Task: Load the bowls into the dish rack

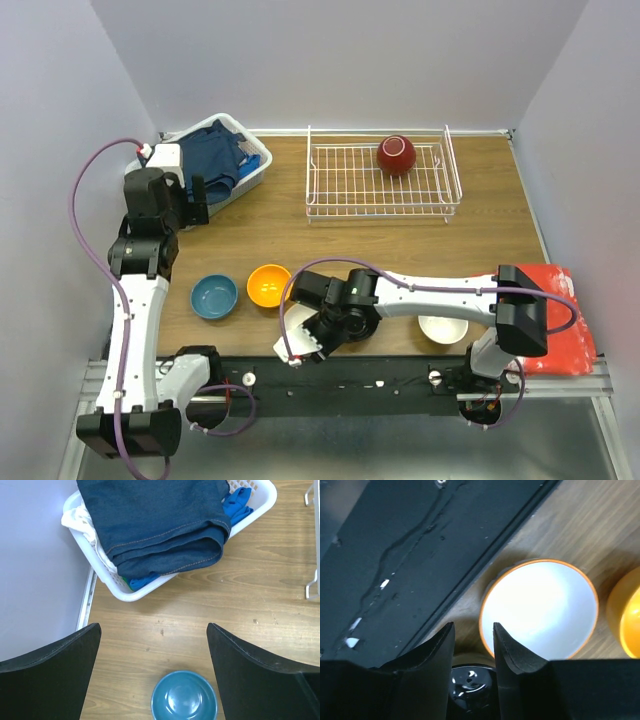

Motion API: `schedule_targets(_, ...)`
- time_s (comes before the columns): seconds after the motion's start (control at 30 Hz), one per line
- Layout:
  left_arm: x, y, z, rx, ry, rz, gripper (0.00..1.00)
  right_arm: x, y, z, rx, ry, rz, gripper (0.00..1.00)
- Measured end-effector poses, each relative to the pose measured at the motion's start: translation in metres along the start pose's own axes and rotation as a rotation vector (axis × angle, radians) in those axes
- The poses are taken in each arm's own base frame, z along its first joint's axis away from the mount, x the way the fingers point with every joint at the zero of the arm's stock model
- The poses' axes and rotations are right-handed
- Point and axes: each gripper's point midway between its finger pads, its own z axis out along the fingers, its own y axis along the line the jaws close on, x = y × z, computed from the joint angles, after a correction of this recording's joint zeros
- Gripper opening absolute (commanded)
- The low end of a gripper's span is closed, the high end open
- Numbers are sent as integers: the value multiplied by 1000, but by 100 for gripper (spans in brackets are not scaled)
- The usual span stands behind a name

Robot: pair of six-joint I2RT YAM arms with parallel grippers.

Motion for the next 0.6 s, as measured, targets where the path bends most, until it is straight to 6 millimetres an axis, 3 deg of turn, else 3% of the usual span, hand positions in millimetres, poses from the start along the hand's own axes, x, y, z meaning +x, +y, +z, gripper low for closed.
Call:
schedule_targets(0.37, 41, 2, -6, -4, 67, 10, 96, 17, -13, 26, 19, 54, 2, 38)
schedule_targets(0.6, 45, 3, -8, -7, 69, 6, 96, 25, -12, 37, -4, 79, 8, 18)
